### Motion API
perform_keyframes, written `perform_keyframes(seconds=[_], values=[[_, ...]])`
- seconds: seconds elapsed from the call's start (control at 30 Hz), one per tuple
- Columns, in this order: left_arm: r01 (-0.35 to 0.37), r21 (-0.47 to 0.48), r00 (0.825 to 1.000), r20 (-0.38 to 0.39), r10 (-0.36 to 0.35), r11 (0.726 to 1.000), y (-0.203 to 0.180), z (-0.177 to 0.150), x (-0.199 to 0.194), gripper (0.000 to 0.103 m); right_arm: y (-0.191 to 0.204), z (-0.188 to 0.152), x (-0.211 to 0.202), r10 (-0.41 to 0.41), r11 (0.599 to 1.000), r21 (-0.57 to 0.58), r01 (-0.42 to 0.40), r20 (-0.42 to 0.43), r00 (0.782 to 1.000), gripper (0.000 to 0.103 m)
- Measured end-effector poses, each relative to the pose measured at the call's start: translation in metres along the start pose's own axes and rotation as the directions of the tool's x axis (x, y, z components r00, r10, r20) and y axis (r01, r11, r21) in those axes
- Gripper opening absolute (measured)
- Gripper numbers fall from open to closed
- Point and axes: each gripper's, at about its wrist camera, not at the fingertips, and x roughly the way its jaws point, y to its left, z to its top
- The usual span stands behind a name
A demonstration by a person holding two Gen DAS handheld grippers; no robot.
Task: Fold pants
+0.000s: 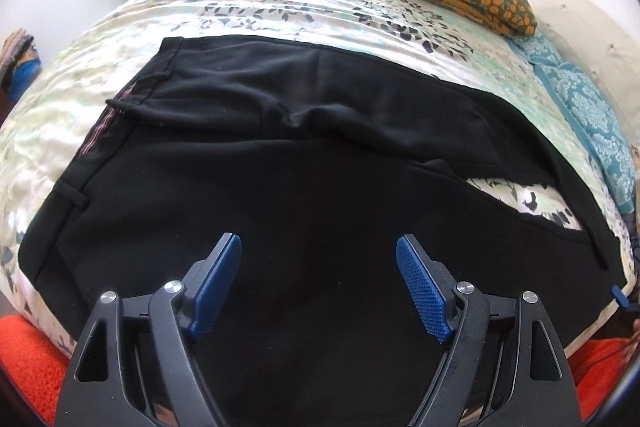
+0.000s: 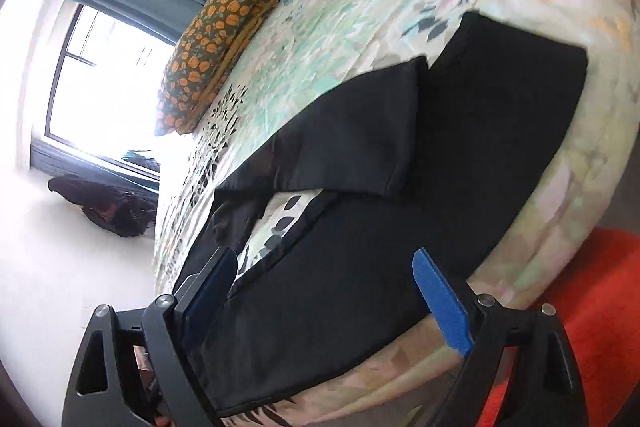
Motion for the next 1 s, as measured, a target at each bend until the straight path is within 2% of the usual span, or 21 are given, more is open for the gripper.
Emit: perform_keyframes(seconds=[0.07, 0.1, 0.2, 0.27, 0.3, 0.33, 0.4, 0.5, 0.63, 0.77, 0.83, 1.0], values=[[0.001, -0.005, 1.000, -0.016, -0.001, 1.000, 0.000, -0.003, 0.000, 0.082, -0.004, 0.008, 0.026, -0.056, 0.997, 0.047, 0.054, 0.023, 0.998, 0.085], [0.001, -0.006, 1.000, -0.019, -0.001, 1.000, 0.000, -0.003, -0.001, 0.082, -0.010, 0.012, 0.032, -0.083, 0.991, 0.109, 0.077, 0.051, 0.995, 0.083], [0.010, 0.010, 1.000, 0.000, -0.010, 1.000, -0.004, -0.002, -0.009, 0.082, -0.027, 0.023, 0.038, -0.108, 0.954, 0.293, 0.063, 0.142, 0.984, 0.082], [0.005, 0.030, 1.000, 0.002, -0.005, 1.000, -0.009, 0.000, -0.010, 0.082, -0.029, 0.032, 0.041, -0.146, 0.939, 0.332, 0.086, 0.158, 0.977, 0.068], [0.004, 0.038, 1.000, -0.005, -0.004, 0.999, -0.011, 0.000, -0.009, 0.082, -0.028, 0.038, 0.040, -0.173, 0.942, 0.316, 0.116, 0.158, 0.972, 0.047], [0.005, 0.042, 1.000, -0.015, -0.004, 0.999, -0.014, 0.002, -0.007, 0.082, -0.026, 0.043, 0.039, -0.194, 0.947, 0.288, 0.141, 0.162, 0.968, 0.019], [0.016, 0.047, 0.999, -0.039, -0.015, 0.999, -0.021, 0.008, -0.002, 0.082, -0.019, 0.052, 0.028, -0.173, 0.967, 0.215, 0.133, 0.181, 0.968, 0.018], [0.052, 0.056, 0.998, -0.049, -0.049, 0.997, -0.036, 0.027, 0.007, 0.082, 0.003, 0.055, 0.000, -0.124, 0.992, 0.046, 0.116, 0.236, 0.964, 0.017], [0.121, 0.053, 0.988, -0.103, -0.115, 0.991, -0.068, 0.065, 0.038, 0.082, 0.024, 0.052, -0.031, -0.075, 0.986, -0.119, 0.114, 0.292, 0.954, 0.016], [0.214, -0.029, 0.965, -0.149, -0.216, 0.976, -0.095, 0.108, 0.077, 0.082, 0.030, 0.045, -0.050, -0.041, 0.979, -0.176, 0.105, 0.333, 0.942, 0.016], [0.262, -0.085, 0.947, -0.169, -0.273, 0.961, -0.104, 0.127, 0.095, 0.082, 0.031, 0.042, -0.057, -0.027, 0.977, -0.189, 0.097, 0.340, 0.940, 0.016], [0.313, -0.216, 0.917, -0.187, -0.353, 0.925, -0.119, 0.156, 0.133, 0.082, 0.035, 0.040, -0.077, 0.018, 0.969, -0.235, 0.070, 0.350, 0.937, 0.016]])
